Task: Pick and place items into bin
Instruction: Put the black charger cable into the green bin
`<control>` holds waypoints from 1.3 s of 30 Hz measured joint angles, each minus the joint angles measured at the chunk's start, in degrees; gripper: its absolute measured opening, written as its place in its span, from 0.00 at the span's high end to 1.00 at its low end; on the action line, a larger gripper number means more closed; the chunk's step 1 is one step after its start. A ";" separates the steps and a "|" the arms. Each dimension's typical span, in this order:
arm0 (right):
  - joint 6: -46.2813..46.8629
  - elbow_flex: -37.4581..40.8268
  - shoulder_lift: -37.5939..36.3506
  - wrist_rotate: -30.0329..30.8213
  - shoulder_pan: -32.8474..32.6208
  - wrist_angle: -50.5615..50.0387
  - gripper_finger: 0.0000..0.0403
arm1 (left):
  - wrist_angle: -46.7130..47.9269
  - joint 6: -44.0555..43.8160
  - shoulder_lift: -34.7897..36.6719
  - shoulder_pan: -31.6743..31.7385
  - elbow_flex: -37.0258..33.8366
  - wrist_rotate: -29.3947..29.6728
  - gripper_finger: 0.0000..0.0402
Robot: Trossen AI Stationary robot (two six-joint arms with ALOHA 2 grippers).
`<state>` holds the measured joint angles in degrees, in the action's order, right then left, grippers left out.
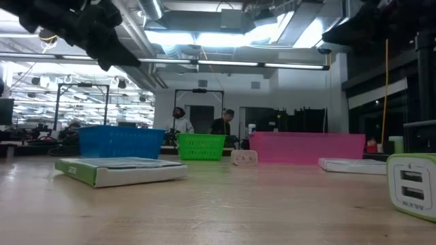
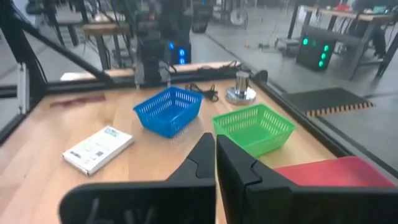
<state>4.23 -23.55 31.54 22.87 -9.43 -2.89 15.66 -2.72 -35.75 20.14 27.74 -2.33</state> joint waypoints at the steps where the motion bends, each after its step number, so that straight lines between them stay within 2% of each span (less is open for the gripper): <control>1: -0.06 -0.49 1.58 0.02 0.00 0.29 1.00 | 2.85 -0.04 -0.77 -0.65 1.36 1.79 1.00; 5: -0.24 -1.61 7.00 0.04 0.00 3.05 1.00 | 11.26 -0.93 -3.67 -3.16 6.58 6.57 0.99; 9: -2.51 -1.77 11.00 0.09 0.00 7.32 0.98 | 15.97 -2.90 -6.08 -5.45 10.61 8.22 0.99; 16: -3.28 -1.77 15.13 0.15 0.72 10.46 0.87 | 19.65 -9.01 -9.62 -8.76 15.33 12.62 0.99; 23: -3.41 -1.77 16.35 0.11 3.05 10.90 0.79 | 34.00 -19.03 -15.51 -10.43 21.48 21.39 0.99; 30: -4.99 -1.77 17.49 0.08 4.39 10.89 0.78 | 38.96 -21.18 -19.15 -10.39 22.16 24.11 0.96; 39: -6.09 -1.77 20.19 0.00 4.39 10.80 0.78 | 42.05 -25.17 -19.76 -8.63 22.16 26.83 0.82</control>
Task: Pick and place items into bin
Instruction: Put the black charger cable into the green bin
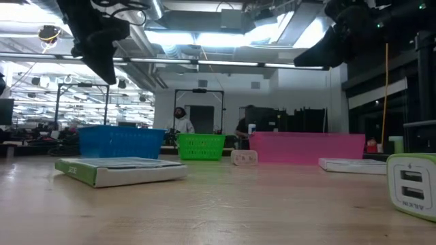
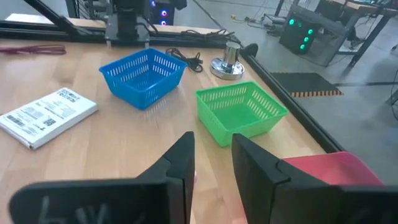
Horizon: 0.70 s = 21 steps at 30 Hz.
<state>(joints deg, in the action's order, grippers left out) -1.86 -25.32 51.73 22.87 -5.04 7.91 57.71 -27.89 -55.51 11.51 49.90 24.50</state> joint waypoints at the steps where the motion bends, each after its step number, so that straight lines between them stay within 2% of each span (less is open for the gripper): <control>1: 0.03 0.00 0.24 0.00 0.00 0.02 0.78 | -0.01 0.01 -0.01 0.00 0.01 0.02 0.80; 10: 0.12 0.00 2.09 0.00 0.00 -0.10 0.78 | -0.02 0.03 0.01 -0.05 0.01 -0.09 0.64; 21: 1.80 0.04 2.93 0.00 0.00 0.03 0.78 | 0.42 -0.61 0.01 -0.05 0.01 -0.60 0.56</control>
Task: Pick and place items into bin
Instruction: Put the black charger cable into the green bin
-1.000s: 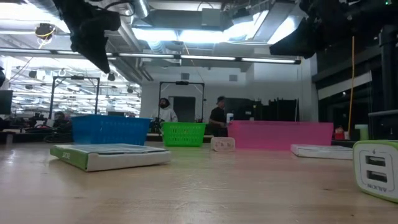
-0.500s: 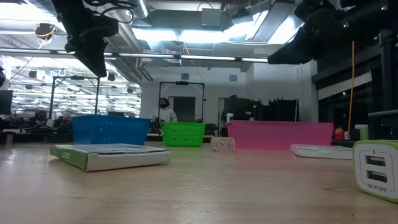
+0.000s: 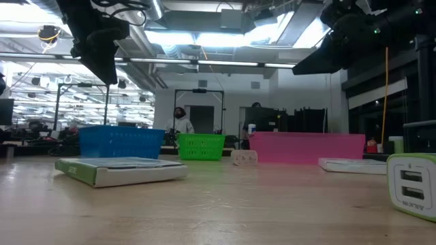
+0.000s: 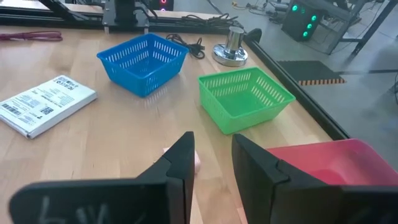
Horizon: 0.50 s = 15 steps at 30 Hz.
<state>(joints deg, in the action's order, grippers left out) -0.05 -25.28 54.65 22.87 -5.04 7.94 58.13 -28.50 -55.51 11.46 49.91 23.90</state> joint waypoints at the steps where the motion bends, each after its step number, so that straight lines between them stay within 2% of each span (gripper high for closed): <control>1: 0.00 0.00 0.00 0.00 0.00 -0.02 0.78 | 0.35 -0.51 -0.06 0.00 0.00 0.00 0.55; 6: 0.09 0.00 0.00 0.00 0.00 0.00 0.78 | 3.08 -3.24 -1.93 0.35 0.00 -0.07 0.55; 11: 1.24 0.00 0.00 0.00 0.00 0.00 0.78 | 4.20 -3.77 -6.98 2.97 0.00 -1.78 0.55; 15: 1.53 0.00 0.00 0.00 0.00 0.00 0.78 | 4.44 -0.06 -11.97 7.14 -0.02 -3.54 0.55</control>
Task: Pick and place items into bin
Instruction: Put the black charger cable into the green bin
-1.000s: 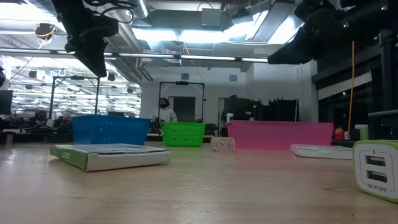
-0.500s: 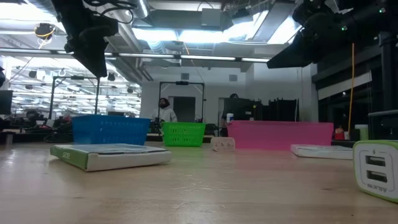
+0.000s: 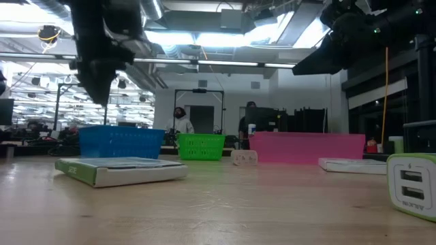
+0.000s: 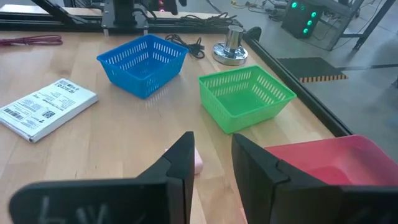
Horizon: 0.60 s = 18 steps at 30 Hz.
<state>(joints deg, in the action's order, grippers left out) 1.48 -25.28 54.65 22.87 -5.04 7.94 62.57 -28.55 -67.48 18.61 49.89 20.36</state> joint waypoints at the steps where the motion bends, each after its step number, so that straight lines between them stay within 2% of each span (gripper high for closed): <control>1: 0.00 0.00 0.00 0.00 0.00 0.00 0.78 | 0.00 1.17 -1.25 1.19 0.01 -0.74 0.55; 9: 0.00 0.00 0.00 0.00 0.00 -0.02 0.78 | 0.00 9.05 -8.50 10.28 0.00 -2.20 0.55; 18: -0.12 0.23 0.23 0.00 0.00 -0.07 0.78 | -1.94 13.78 -10.47 15.53 -0.01 -5.47 0.55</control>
<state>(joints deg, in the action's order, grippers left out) 1.35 -25.04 54.89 22.87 -5.04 7.88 60.63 -14.78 -77.94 34.14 49.88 14.89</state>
